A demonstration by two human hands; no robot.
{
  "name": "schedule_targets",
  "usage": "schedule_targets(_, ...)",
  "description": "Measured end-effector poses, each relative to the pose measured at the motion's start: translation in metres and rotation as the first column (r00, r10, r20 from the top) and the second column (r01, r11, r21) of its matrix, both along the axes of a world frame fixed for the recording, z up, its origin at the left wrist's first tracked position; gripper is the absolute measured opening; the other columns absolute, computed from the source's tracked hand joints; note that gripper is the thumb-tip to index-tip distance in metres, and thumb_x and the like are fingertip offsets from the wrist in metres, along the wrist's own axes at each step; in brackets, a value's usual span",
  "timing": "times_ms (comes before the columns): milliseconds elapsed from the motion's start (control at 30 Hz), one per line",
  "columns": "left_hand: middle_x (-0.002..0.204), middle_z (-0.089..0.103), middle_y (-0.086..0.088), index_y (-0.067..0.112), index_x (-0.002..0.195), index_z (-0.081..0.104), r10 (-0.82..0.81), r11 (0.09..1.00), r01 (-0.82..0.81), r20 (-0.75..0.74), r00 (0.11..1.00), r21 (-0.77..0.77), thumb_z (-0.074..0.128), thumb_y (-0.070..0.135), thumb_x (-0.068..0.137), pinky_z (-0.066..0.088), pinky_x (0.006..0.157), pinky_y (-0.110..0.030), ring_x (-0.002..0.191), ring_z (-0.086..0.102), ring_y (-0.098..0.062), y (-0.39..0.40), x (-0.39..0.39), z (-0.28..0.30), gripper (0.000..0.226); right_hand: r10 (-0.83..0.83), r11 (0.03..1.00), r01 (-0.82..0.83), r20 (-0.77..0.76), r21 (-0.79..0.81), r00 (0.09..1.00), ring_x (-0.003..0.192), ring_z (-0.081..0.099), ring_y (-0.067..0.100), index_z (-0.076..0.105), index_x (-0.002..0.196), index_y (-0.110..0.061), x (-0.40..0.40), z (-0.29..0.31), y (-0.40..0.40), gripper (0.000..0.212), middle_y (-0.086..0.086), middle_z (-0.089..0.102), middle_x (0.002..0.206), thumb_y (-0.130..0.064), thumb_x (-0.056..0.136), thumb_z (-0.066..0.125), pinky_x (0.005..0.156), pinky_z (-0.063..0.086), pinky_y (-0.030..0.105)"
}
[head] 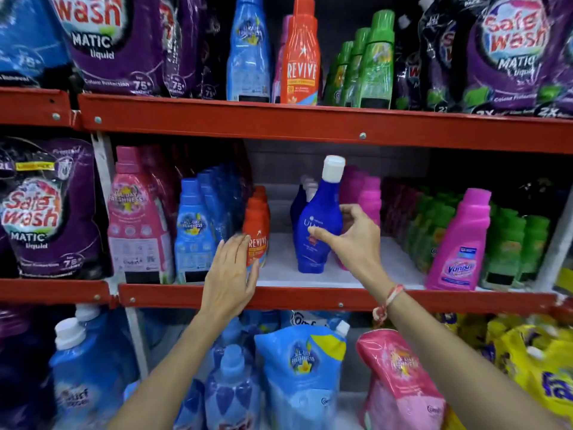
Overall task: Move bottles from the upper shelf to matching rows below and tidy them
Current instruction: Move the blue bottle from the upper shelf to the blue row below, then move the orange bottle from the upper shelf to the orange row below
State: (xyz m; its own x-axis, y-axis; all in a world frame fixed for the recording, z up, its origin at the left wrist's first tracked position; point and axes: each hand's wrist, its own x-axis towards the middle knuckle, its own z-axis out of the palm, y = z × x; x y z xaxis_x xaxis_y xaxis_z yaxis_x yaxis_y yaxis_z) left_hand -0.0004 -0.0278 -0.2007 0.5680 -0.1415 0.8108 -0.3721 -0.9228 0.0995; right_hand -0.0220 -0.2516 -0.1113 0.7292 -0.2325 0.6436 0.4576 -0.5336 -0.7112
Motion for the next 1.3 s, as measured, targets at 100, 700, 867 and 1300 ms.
schedule_targets(100, 0.128, 0.056, -0.018, -0.003, 0.13, 0.048, 0.007, 1.0, -0.007, -0.048, 0.999, -0.004, 0.041, 0.031, 0.092, 0.027, 0.111, -0.04, 0.121, 0.05, -0.031, 0.001, 0.001, -0.014, 0.051, -0.041, 0.999, 0.039, -0.06, -0.038, 0.997, 0.083, 0.067, 0.018, 0.061, 0.1, -0.016, 0.015, -0.023, -0.002, 0.051, 0.003, 0.072, 0.095, -0.031, 0.059, 0.088, 0.071, 0.05, 0.026)
schedule_targets(700, 0.112, 0.07, -0.015, -0.002, 0.115, 0.064, 0.196, 0.974, -0.163, -0.229, 0.953, 0.157, 0.015, 0.05, 0.096, 0.025, 0.111, -0.038, 0.109, 0.063, -0.022, 0.009, 0.004, -0.043, 0.074, -0.094, 0.986, 0.064, -0.19, -0.157, 0.977, 0.098, 0.064, 0.021, 0.056, 0.113, -0.013, 0.032, -0.066, -0.009, 0.059, 0.005, 0.068, 0.109, -0.038, 0.067, 0.083, 0.077, 0.054, 0.031)
schedule_targets(867, 0.109, 0.071, -0.016, -0.001, 0.111, 0.067, 0.202, 0.974, -0.172, -0.226, 0.953, 0.148, 0.014, 0.05, 0.096, 0.034, 0.108, -0.04, 0.107, 0.065, -0.023, 0.007, 0.001, -0.04, 0.075, -0.135, 0.968, 0.11, -0.098, -0.225, 0.986, 0.116, 0.053, 0.022, 0.047, 0.129, -0.01, 0.019, -0.055, -0.005, 0.067, 0.007, 0.055, 0.126, -0.041, 0.077, 0.075, 0.092, 0.047, 0.032)
schedule_targets(1300, 0.097, 0.075, -0.009, 0.005, 0.097, 0.074, 0.188, 0.981, -0.173, -0.215, 0.958, 0.088, 0.014, 0.053, 0.095, 0.036, 0.107, -0.036, 0.095, 0.069, -0.015, 0.007, 0.0, -0.039, 0.077, -0.014, 0.981, 0.118, 0.545, -0.156, 0.839, 0.096, 0.058, 0.017, 0.065, 0.1, -0.011, -0.027, 0.118, 0.023, 0.017, 0.001, 0.063, 0.099, -0.021, 0.086, 0.063, 0.084, 0.05, 0.027)
